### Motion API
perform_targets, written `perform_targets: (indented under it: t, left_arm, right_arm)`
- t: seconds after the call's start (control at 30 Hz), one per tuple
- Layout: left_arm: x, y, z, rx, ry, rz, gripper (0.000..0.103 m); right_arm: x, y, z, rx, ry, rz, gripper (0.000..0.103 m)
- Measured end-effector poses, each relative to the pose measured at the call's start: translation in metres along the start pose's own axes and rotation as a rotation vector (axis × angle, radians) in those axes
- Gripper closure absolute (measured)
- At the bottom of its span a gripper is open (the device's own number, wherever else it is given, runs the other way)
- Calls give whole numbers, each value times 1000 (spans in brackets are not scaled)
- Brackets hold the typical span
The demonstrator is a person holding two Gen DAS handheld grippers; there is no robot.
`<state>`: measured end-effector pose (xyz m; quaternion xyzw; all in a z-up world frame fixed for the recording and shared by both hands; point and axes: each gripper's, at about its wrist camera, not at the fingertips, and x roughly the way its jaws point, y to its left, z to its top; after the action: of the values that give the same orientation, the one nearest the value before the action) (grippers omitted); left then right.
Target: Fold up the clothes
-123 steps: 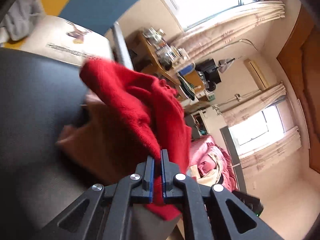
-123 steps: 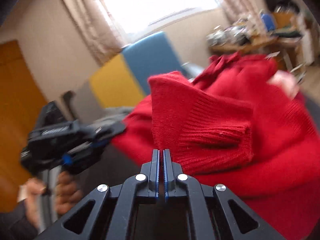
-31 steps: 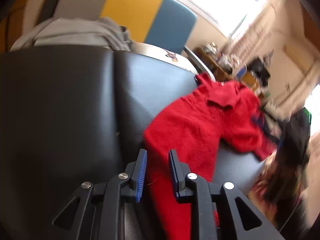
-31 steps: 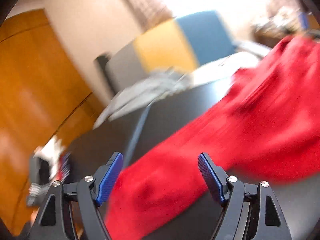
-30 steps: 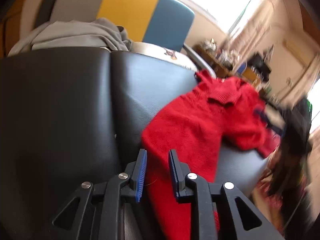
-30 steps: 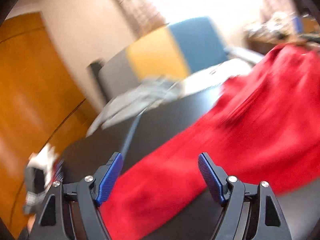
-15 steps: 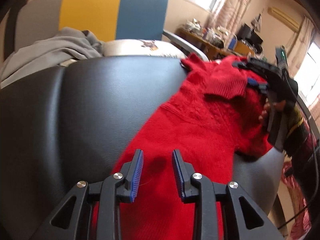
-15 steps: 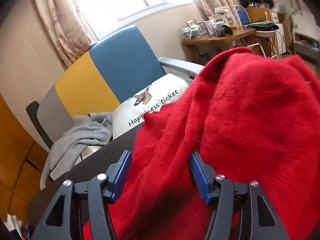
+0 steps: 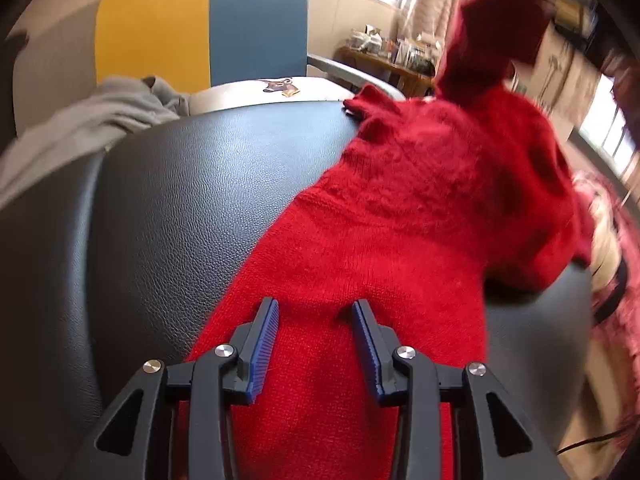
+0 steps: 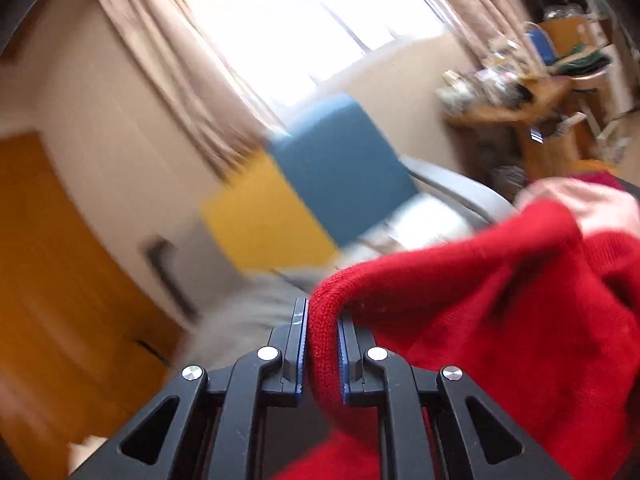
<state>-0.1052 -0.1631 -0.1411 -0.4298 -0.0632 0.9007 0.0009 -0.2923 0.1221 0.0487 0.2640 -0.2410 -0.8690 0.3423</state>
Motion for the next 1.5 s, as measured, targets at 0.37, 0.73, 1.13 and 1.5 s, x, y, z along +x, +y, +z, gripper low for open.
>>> perform_targets:
  t: [0.37,0.73,1.13,1.5]
  left_arm:
    - [-11,1,-8,41,-5,114,66]
    - [-101,157,-52,-165,27,449,75]
    - [-156,80,-113,-67,5,61,69]
    - [-70,27,-19,-21,125,-46,59]
  right_arm:
    - [-148,104,-42,-114,-62,382,90]
    - [-220,147,-90,-172,-56,501,85]
    - [-226,115,-90,-179,-97,2,79]
    - [-197,78,-115,-330,43,-397,20]
